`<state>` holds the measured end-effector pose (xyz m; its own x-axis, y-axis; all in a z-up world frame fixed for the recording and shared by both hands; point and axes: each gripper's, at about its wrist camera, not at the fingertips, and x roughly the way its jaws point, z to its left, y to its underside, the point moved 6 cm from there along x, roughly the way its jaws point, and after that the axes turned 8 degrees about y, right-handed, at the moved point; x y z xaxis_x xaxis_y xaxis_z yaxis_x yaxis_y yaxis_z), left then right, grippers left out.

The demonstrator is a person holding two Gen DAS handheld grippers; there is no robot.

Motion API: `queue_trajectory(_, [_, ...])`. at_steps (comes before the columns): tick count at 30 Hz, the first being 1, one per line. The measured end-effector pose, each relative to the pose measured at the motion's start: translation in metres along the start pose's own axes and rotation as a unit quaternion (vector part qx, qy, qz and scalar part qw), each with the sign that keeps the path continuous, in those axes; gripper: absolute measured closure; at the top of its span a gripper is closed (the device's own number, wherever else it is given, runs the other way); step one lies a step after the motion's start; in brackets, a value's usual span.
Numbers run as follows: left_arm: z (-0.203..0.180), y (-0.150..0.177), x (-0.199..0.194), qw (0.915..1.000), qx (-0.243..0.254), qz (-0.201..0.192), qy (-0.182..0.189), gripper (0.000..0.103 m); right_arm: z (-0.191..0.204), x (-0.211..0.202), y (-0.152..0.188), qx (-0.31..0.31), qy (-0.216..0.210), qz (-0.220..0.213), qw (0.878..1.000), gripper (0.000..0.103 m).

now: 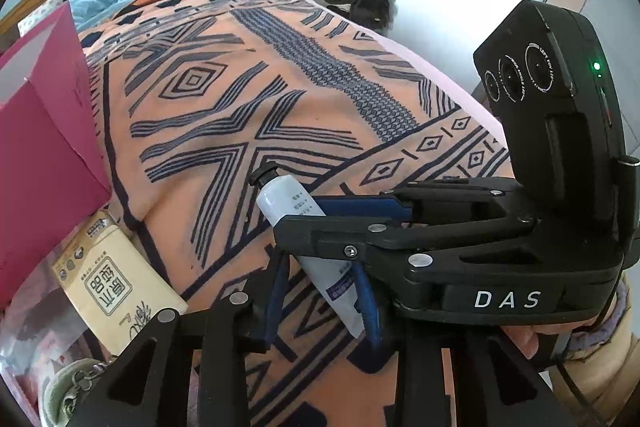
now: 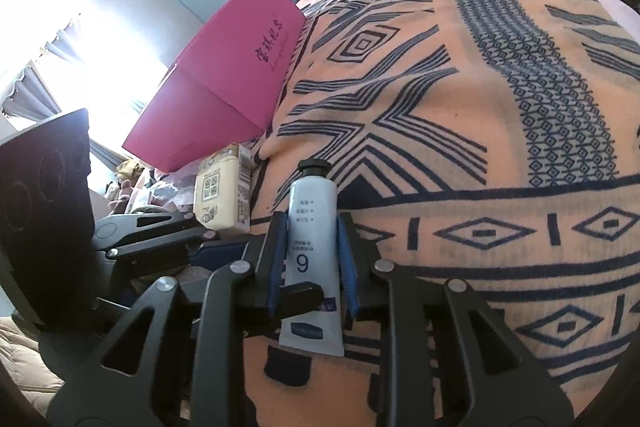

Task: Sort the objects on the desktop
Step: 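Carry the white tube over the pink box with the right gripper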

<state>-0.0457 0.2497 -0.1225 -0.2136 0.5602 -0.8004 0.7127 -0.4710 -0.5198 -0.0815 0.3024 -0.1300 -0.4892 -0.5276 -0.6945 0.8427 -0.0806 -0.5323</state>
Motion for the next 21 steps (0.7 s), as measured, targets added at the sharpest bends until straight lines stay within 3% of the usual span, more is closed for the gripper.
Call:
queue_trajectory(8, [-0.001,-0.008,-0.027,0.9992,0.009,-0.033,-0.020,0.071,0.025,-0.023,-0.009,-0.032,-0.008,-0.033,0.999,0.076])
queue_trajectory(21, [0.021,-0.017,-0.098,0.9943,0.001,-0.100,-0.038,0.071,0.101,-0.040,-0.050,-0.109,-0.047,-0.077,0.990,0.076])
